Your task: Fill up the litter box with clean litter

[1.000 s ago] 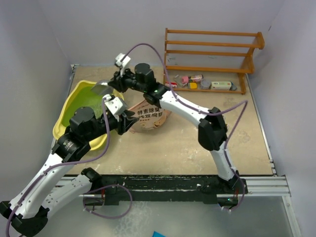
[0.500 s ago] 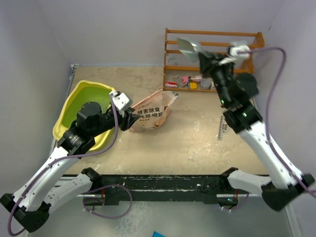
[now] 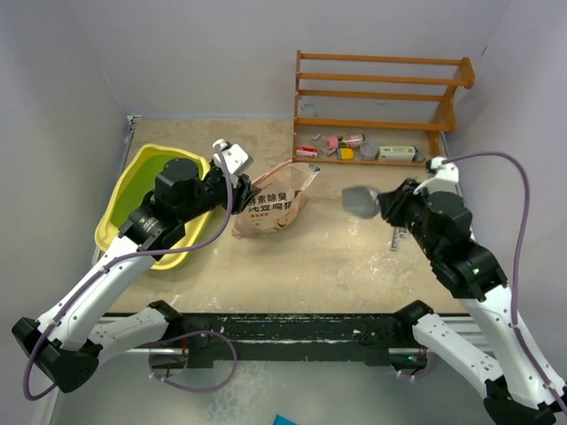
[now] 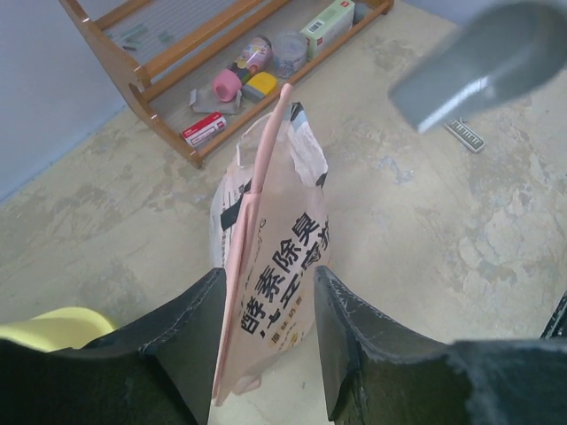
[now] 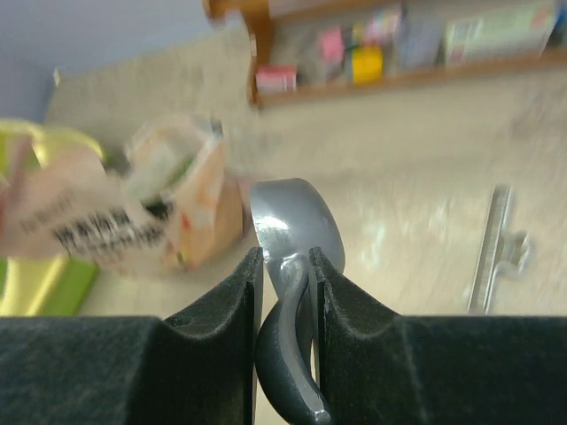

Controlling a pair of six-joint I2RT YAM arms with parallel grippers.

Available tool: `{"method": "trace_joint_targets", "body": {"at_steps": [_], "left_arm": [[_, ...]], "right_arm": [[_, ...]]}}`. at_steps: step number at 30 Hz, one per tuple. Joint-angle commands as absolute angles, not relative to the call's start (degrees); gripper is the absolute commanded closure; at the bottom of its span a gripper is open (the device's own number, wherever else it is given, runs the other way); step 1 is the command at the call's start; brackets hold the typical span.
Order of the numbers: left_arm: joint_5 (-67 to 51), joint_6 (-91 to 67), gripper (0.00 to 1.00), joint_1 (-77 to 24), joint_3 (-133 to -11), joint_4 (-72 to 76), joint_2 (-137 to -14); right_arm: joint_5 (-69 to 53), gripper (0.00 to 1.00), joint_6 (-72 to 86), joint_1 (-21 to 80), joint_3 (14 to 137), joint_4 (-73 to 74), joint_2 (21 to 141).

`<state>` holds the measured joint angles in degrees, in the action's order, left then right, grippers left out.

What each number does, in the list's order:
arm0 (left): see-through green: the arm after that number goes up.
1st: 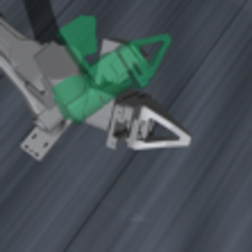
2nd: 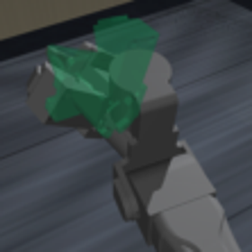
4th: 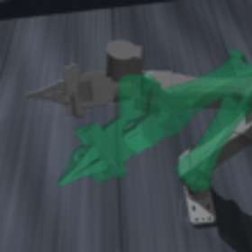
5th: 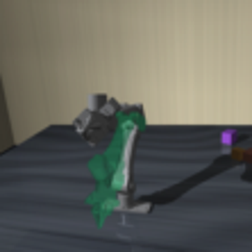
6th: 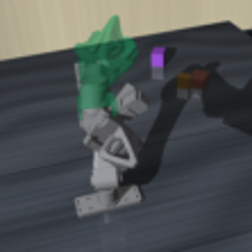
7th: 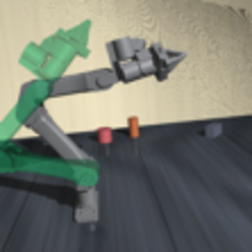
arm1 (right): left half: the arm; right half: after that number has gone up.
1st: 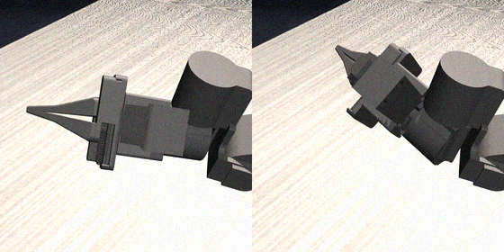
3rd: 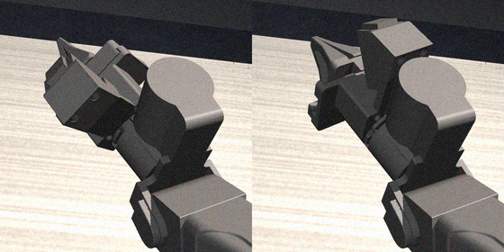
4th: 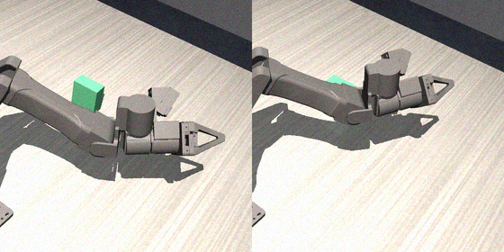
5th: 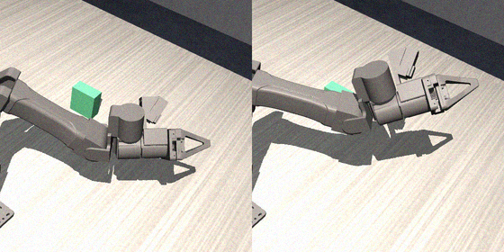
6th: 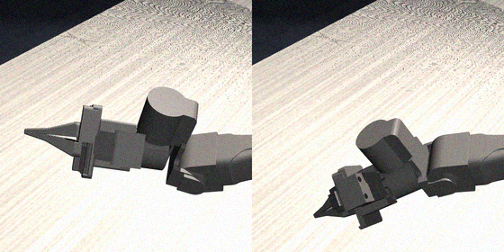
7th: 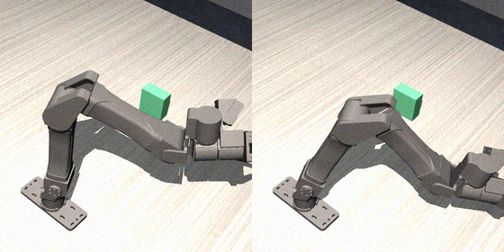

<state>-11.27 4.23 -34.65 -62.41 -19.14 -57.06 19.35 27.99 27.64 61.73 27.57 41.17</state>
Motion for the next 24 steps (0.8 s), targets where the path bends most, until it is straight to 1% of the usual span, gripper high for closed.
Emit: {"method": "trace_joint_targets", "body": {"at_steps": [1, 5, 9, 13, 19, 24], "left_arm": [[-13.3, 6.3, 0.51, -34.9, -66.6, -17.9, -59.3], [-14.4, 7.5, 0.5, -35.0, -67.3, -19.7, -60.7], [-14.5, 8.1, 0.49, -35.0, -67.3, -21.3, -60.9], [-13.6, 8.6, 0.49, -35.0, -67.2, -23.7, -60.8], [-11.4, 9.4, 0.48, -35.0, -65.7, -24.7, -60.8], [-10.8, 9.9, 0.47, -35.0, -65.1, -24.8, -62.0]], "right_arm": [[6.9, 1.0, 37.3, 27.8, 54.2, 35.6, 38.1], [-6.6, 1.0, 41.8, 27.8, 44.3, 29.5, 36.6], [-15.6, 1.0, 45.6, 27.8, 36.8, 20.4, 37.5], [-19.1, 1.0, 47.7, 27.8, 32.5, 13.8, 40.2], [-25.9, 1.0, 47.2, 27.8, 29.6, 5.6, 49.4], [-26.5, 0.99, 45.7, 27.8, 29.5, 4.3, 52.7]]}}
